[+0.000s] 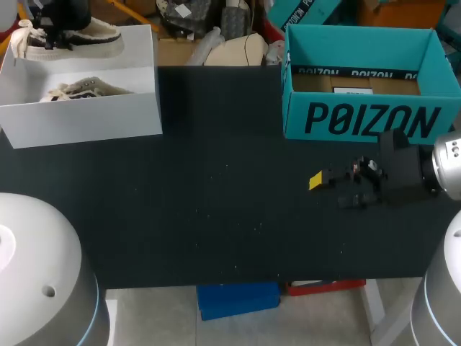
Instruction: Take the shoe out of the shoebox, open the shoe tongue, remove and reinsert the insole, then place the shoe into the shoebox
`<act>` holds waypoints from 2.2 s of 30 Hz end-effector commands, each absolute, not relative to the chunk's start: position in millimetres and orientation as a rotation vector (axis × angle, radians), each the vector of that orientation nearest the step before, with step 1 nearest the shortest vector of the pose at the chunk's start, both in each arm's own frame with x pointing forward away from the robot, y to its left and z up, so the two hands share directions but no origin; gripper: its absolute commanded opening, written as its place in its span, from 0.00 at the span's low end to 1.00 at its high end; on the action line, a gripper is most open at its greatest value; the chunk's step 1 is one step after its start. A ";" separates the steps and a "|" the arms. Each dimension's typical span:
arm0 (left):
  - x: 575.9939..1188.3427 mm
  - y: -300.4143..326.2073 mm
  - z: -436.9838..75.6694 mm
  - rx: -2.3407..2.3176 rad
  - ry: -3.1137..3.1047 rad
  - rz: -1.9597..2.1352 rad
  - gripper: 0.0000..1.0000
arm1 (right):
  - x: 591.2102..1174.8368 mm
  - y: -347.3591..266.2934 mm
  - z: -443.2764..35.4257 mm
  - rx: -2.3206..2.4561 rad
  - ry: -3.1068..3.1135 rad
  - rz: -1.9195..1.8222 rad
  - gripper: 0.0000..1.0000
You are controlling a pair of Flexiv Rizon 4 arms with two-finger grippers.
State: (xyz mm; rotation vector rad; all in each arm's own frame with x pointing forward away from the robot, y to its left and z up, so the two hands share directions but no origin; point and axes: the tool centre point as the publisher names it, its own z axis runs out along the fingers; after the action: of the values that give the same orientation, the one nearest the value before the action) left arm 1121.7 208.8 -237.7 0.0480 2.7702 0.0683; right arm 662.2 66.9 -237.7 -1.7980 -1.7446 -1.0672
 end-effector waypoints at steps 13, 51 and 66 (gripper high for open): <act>1180.5 191.7 -299.8 -0.018 2.859 0.147 0.00 | 662.0 66.8 -237.0 -1.799 -1.745 -1.065 1.00; 1177.2 181.1 -367.0 -0.043 2.884 0.169 0.00 | 662.0 66.8 -237.0 -1.799 -1.745 -1.065 1.00; 1170.7 182.8 -352.1 -0.037 2.868 0.141 1.00 | 662.0 66.8 -237.0 -1.799 -1.745 -1.065 1.00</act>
State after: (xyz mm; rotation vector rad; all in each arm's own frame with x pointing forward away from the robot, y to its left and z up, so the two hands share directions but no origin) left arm 1176.6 181.3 -363.5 -0.0385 2.8680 0.1384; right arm 662.2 66.9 -237.7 -1.7980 -1.7446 -1.0672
